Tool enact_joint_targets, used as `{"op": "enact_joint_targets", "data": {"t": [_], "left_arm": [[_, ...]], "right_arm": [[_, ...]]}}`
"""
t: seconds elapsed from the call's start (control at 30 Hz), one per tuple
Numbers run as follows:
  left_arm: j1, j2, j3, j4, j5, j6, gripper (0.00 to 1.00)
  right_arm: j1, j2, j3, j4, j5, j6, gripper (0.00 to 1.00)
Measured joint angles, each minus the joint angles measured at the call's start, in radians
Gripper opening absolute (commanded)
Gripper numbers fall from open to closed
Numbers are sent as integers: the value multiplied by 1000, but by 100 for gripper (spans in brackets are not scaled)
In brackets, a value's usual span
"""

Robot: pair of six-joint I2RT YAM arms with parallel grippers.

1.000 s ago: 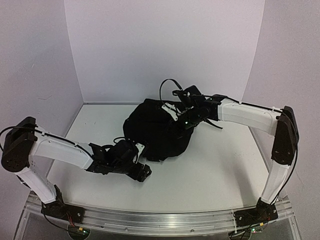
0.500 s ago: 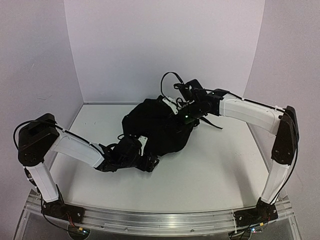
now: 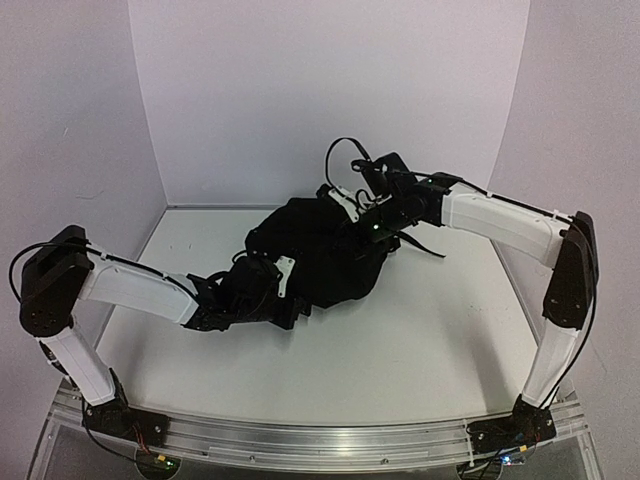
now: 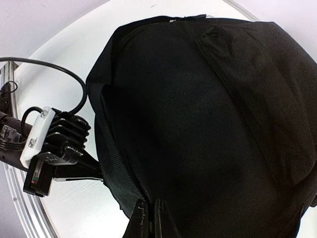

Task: Pack the student bag
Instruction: Adjust the student bag at the center of the board.

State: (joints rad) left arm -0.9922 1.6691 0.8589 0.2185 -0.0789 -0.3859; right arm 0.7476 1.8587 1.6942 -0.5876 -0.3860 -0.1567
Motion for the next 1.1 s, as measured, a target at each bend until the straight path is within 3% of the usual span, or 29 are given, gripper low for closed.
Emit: {"op": "enact_joint_targets", "data": {"t": [0.03,0.07,0.13,0.17,0.27,0.33,0.43,0.53,0.63,0.7,0.83,1.0,1.03,1.1], "left_arm": [[1,-8,9,-19,5,0,0],[2,-16,19,-39,10,0,0],[3,-35,53,-96,20,0,0],[4,-43,76,-129,27,0,0],[4,-52,186,-257,43,4,0],[10,-44,291,-352,46,18,0],[50,71,652,-536,102,48,0],[95,183,953,-560,165,98,0],[129,191,1050,-554,198,124,0],[145,143,981,-546,220,114,0],[124,-26,634,-543,292,43,0],[1,-63,382,-694,340,-21,1],[-18,-61,346,-699,342,-36,7],[-47,-62,269,-690,357,-66,30]], "right_arm": [[-5,0,9,-3,-1,4,6],[-11,0,19,-7,-1,8,16],[-21,0,46,-18,-5,22,54],[-28,0,66,-19,-8,29,67],[-56,0,146,-4,-15,53,88],[-88,0,214,5,-17,70,96],[-155,0,320,3,-16,96,98],[-249,0,421,4,-16,125,98],[-345,-14,452,17,-14,148,98],[-403,-45,405,18,-12,156,98],[-442,-133,223,3,-14,135,98],[-425,-229,13,-46,-51,94,98],[-422,-239,-16,-52,-63,88,98],[-420,-250,-61,-62,-84,80,98]]}}
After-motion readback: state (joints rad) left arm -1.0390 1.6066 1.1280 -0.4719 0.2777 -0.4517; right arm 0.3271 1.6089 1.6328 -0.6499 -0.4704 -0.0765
